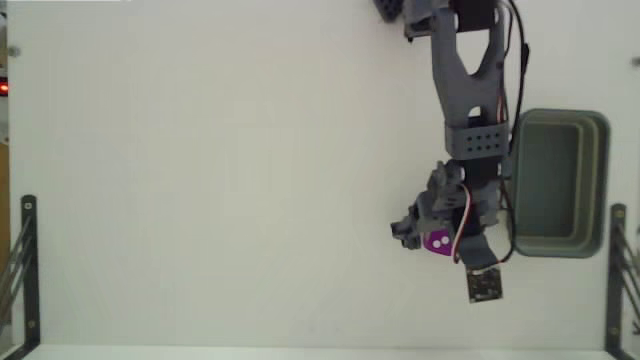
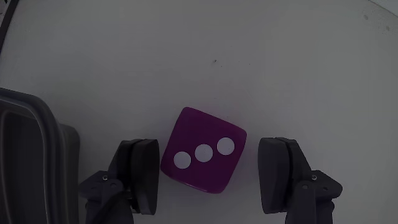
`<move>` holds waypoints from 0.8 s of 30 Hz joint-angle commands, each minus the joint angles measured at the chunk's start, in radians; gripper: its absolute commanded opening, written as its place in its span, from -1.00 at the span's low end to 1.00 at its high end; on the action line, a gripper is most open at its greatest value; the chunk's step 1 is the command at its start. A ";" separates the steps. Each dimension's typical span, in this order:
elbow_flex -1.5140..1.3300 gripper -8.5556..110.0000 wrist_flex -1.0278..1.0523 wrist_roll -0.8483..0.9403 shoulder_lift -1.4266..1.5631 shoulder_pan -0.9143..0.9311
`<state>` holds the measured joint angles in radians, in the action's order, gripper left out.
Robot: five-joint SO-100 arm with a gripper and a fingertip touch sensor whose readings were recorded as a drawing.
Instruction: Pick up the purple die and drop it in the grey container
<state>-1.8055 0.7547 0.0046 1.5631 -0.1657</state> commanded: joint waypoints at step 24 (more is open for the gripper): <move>0.000 0.67 -0.010 -0.005 0.037 -0.011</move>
<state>-1.8055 0.7547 0.0046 1.5631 -0.1657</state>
